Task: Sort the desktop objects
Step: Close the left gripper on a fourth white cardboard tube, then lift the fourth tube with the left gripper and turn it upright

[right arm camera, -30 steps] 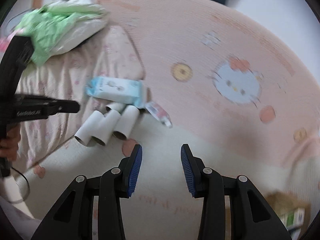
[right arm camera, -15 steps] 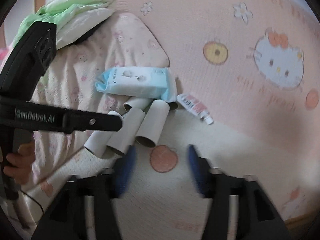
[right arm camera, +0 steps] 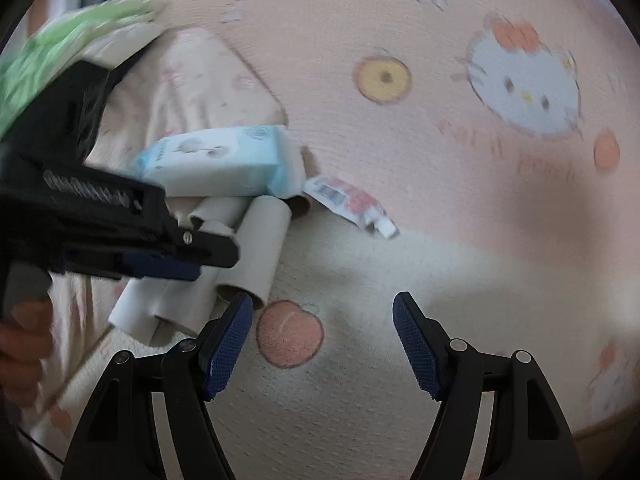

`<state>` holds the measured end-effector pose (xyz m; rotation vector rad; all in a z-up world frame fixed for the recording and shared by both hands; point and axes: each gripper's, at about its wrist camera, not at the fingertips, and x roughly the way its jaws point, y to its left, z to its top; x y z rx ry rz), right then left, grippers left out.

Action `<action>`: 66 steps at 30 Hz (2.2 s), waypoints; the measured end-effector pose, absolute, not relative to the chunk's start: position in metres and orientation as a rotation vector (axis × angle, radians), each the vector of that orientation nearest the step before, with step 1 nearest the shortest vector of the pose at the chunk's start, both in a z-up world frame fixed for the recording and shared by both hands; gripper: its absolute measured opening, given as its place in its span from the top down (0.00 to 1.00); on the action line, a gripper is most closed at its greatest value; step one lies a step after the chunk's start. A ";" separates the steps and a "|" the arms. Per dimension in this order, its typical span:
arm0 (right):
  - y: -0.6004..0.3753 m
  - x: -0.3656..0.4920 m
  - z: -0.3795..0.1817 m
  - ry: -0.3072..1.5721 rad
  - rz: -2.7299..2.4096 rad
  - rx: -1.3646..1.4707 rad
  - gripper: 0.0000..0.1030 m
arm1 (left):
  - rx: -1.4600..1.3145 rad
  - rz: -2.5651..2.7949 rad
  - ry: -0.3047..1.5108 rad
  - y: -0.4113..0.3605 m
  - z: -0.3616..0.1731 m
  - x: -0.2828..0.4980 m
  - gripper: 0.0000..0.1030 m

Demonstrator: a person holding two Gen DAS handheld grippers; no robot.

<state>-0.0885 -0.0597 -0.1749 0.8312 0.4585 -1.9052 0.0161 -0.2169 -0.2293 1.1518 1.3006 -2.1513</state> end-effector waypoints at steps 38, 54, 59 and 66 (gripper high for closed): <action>-0.052 -0.068 -0.210 0.338 -1.650 1.009 0.32 | 1.176 -2.215 1.441 -0.165 -0.275 0.031 0.64; -0.045 -0.066 -0.222 0.381 -1.598 1.048 0.54 | 1.223 -2.157 1.555 -0.183 -0.286 0.022 0.48; -0.035 -0.071 -0.219 0.333 -1.600 1.049 0.53 | 1.188 -2.144 1.569 -0.188 -0.287 0.013 0.48; -0.032 -0.075 -0.215 0.296 -1.626 1.042 0.42 | 1.176 -2.114 1.693 -0.185 -0.298 0.014 0.55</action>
